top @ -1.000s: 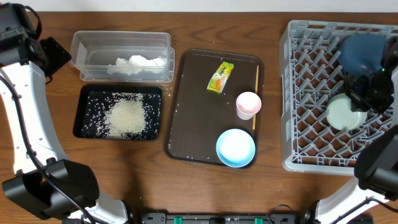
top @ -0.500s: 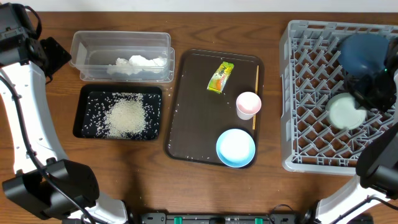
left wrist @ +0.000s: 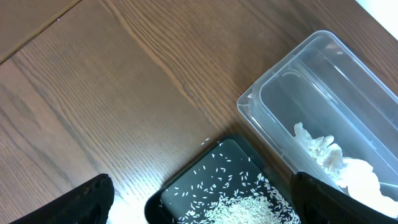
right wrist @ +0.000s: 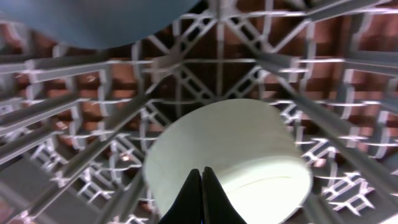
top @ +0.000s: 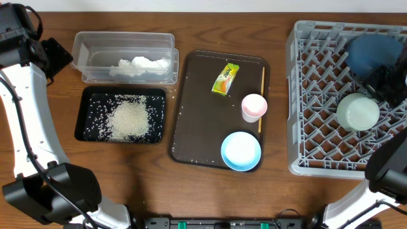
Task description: Sort waste into correct bins and load items into the dishwasher rack
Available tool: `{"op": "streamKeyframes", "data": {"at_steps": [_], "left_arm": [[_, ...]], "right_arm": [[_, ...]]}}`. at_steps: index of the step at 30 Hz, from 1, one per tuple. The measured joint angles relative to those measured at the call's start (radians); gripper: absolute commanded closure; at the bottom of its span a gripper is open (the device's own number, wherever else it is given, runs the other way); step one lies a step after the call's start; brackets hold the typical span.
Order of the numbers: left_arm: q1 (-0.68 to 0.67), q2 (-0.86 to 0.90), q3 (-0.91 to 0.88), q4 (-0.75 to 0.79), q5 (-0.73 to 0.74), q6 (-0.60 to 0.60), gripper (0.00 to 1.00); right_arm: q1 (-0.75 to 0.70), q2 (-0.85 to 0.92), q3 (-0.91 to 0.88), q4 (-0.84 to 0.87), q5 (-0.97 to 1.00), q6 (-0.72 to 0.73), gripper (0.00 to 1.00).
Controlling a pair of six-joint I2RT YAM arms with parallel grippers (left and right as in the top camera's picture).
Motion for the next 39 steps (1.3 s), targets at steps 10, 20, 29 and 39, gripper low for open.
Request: {"op": "streamKeyframes", "data": {"at_steps": [10, 20, 29, 39], "left_arm": [[0.0, 0.0, 0.0, 0.0, 0.0, 0.0, 0.08], [0.0, 0.0, 0.0, 0.0, 0.0, 0.0, 0.07], [0.0, 0.0, 0.0, 0.0, 0.0, 0.0, 0.08], [0.0, 0.0, 0.0, 0.0, 0.0, 0.0, 0.08]], "right_arm": [[0.04, 0.0, 0.0, 0.001, -0.038, -0.001, 0.99], [0.051, -0.14, -0.005, -0.047, 0.012, -0.006, 0.84], [0.051, -0.217, -0.058, -0.106, 0.06, 0.035, 0.91], [0.051, -0.177, -0.274, 0.108, 0.077, 0.07, 0.87]]}}
